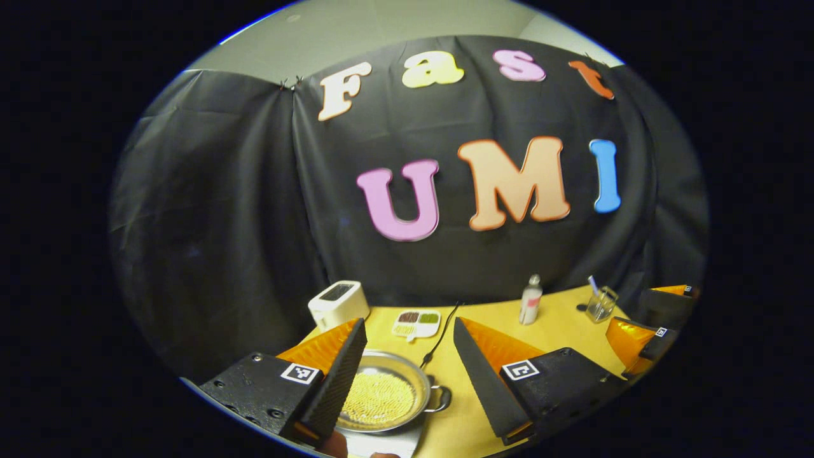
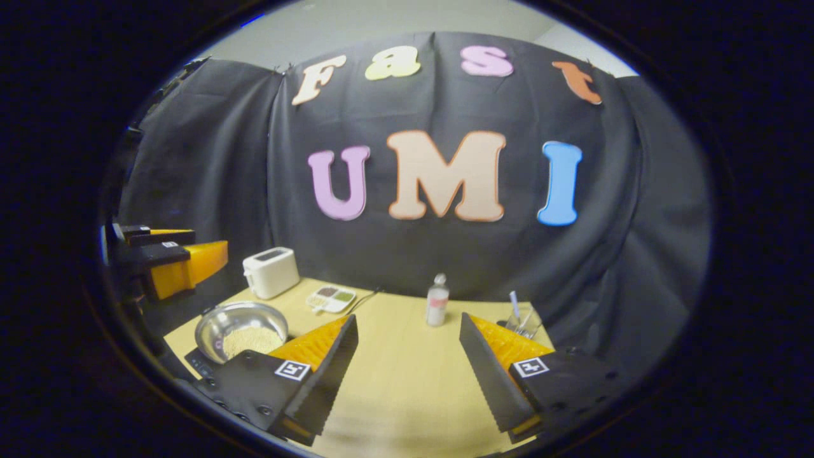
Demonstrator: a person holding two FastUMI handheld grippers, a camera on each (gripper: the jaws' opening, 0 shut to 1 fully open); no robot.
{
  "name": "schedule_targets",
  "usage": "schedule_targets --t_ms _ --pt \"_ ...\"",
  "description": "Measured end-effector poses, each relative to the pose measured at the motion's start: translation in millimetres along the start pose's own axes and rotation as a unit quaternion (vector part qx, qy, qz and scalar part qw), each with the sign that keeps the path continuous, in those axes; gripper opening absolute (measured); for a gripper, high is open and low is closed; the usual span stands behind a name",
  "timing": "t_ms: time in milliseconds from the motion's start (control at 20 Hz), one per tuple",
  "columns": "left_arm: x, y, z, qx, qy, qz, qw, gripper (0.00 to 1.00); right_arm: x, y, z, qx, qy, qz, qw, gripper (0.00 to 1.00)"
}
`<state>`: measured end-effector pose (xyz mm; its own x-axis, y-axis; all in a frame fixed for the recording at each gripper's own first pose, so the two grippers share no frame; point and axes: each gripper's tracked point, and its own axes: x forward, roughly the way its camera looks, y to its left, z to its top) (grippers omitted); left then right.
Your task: First push the handle of the pot to place it horizontally, then grasp the pot with both hands and set it on the induction cooktop.
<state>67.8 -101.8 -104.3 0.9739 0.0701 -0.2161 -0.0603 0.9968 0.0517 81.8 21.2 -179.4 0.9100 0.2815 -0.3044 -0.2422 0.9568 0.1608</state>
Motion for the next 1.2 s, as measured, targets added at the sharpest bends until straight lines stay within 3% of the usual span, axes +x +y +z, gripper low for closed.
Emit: schedule_targets --t_ms 50,100,200,400,800,1200 --pt "-6 -10 15 -0.003 -0.018 -0.007 1.000 0.93 -6 -10 19 0.000 -0.020 -0.006 1.000 0.94" --pt "-10 -17 29 -0.006 -0.034 -0.007 0.999 0.89 -14 -18 36 -0.001 -0.039 -0.011 0.999 0.94" --pt "-19 -28 48 -0.014 -0.058 -0.014 0.998 0.96 -30 -32 64 0.000 -0.072 -0.016 0.997 0.94" --pt "-36 -46 69 -0.026 -0.085 -0.025 0.996 1.00 -53 -60 95 0.018 -0.107 -0.031 0.994 0.94" --pt "-39 -83 63 -0.027 -0.077 -0.047 0.996 1.00 -72 -93 94 0.014 -0.106 -0.053 0.993 0.99" --pt "-41 -109 93 -0.021 -0.115 -0.045 0.992 1.00 -82 -116 106 0.008 -0.128 -0.059 0.990 0.99"
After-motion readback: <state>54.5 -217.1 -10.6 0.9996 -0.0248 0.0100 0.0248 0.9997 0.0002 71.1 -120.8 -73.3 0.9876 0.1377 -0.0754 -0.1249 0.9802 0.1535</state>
